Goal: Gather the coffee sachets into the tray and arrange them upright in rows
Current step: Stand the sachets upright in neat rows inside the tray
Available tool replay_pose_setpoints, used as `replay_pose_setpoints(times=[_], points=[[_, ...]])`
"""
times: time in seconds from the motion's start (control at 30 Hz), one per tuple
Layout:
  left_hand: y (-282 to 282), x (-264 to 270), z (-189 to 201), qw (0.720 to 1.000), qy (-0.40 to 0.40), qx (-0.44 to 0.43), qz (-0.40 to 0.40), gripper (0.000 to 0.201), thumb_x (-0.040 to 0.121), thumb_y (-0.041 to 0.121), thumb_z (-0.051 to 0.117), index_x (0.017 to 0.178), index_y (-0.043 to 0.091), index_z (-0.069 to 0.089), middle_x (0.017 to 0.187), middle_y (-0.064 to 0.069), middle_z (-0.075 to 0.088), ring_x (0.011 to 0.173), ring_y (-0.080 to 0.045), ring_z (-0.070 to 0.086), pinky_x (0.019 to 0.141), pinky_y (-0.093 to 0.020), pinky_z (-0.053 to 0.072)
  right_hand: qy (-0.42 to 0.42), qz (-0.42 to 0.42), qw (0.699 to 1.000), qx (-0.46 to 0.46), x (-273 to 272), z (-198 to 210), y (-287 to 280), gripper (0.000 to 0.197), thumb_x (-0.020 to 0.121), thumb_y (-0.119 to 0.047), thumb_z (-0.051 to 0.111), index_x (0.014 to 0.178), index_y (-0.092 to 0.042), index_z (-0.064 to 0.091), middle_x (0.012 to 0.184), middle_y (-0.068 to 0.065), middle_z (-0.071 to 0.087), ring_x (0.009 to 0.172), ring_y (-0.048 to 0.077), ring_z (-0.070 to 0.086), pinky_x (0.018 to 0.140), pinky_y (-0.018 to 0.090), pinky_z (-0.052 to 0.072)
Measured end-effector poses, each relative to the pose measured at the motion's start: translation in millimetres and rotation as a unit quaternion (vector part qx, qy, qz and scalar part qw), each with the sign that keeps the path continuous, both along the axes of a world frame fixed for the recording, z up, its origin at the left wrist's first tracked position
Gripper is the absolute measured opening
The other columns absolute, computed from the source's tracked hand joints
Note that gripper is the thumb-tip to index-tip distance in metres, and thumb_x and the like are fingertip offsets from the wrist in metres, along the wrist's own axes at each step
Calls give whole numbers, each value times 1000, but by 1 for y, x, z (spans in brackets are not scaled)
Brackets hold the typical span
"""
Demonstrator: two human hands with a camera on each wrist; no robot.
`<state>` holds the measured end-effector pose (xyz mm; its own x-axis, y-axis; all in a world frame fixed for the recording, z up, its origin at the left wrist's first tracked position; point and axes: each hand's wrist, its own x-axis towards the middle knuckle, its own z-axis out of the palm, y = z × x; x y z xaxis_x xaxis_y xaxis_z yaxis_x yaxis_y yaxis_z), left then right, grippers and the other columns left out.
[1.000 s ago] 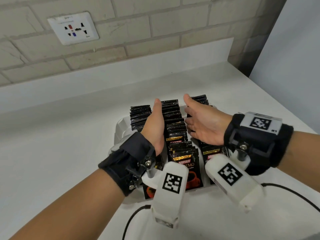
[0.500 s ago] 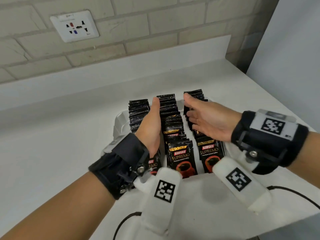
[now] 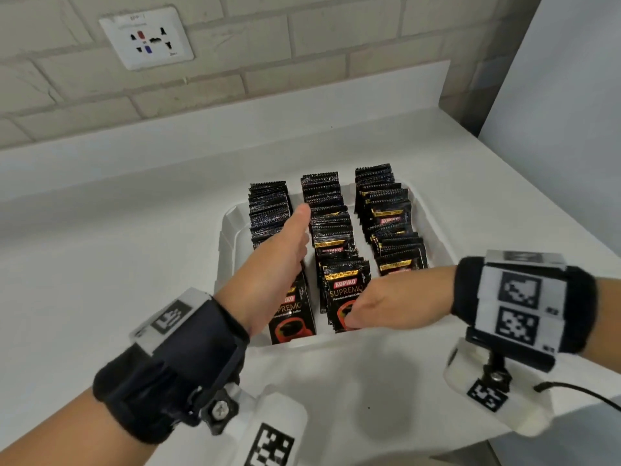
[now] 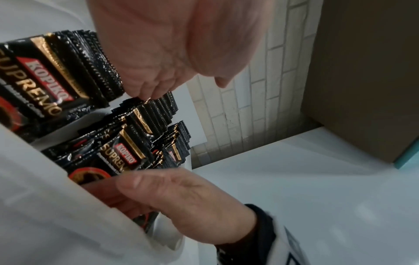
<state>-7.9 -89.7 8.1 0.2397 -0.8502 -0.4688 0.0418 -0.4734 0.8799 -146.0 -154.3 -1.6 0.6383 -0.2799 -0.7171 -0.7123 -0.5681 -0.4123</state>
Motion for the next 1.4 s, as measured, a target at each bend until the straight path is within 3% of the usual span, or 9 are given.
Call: replay_pose_setpoints(times=[0.13,0.27,0.53,0.77,0.93,1.07,1.13,1.3,1.4], points=[[0,0,0,1000,-11,-13,-6,69,90,57,29,146,16,25,147,1,37,131,-12,39,112,-29,27,-5,13,1000,6,9,-6,-2,56,96,-48,28,105,-5,62,93,6,59,87,21,53,94,34,42],[-2,2,-1,998,-56,-17,-4,37,93,44,42,122,22,50,114,7,58,104,-13,57,100,-33,44,-49,18,999,-11,13,-10,-4,48,98,-39,32,111,-2,60,93,5,52,87,20,47,90,36,42],[3,-1,-12,963,-218,8,-157,10,87,21,61,93,27,56,85,7,58,76,-7,55,82,-25,46,-48,-4,999,8,8,-12,-4,42,99,-40,29,65,-17,40,69,0,38,66,13,37,69,24,34],[-5,-4,-18,949,-241,33,-201,16,91,22,57,106,23,61,91,9,59,84,-6,55,80,-18,43,-62,14,997,35,4,-17,0,49,97,-42,34,123,-7,57,128,8,56,119,19,51,105,36,36],[-2,-2,-16,953,-241,1,-184,10,89,22,59,97,29,59,93,10,60,89,-7,57,84,-19,45,-144,-60,986,56,-8,0,-6,38,95,-37,42,112,-11,64,108,0,68,100,12,62,96,30,46],[1,0,-12,973,-203,-48,-96,19,90,24,57,108,27,54,107,8,59,89,-3,55,76,-12,43,-261,-241,931,82,-23,22,-16,31,87,-36,50,108,-17,64,83,-4,67,78,5,65,77,20,52],[-1,0,-13,985,-153,-70,-30,31,90,27,56,120,22,52,116,6,58,101,-5,54,91,-20,43,-318,-340,879,105,-27,24,-23,33,84,-35,52,111,-17,61,84,-1,61,82,10,63,79,24,52],[-19,-1,-16,994,-33,-99,46,53,93,47,41,140,23,35,140,9,43,128,-8,39,112,-31,25,-374,-486,759,218,-14,15,-35,56,92,-36,45,140,-11,34,133,13,48,125,22,45,106,34,36],[-36,-5,-13,990,64,-92,81,59,96,50,31,144,17,29,144,2,40,124,-10,44,102,-23,29,-366,-521,728,253,2,11,-42,66,93,-44,42,146,-10,20,150,15,24,140,24,23,113,36,22]])
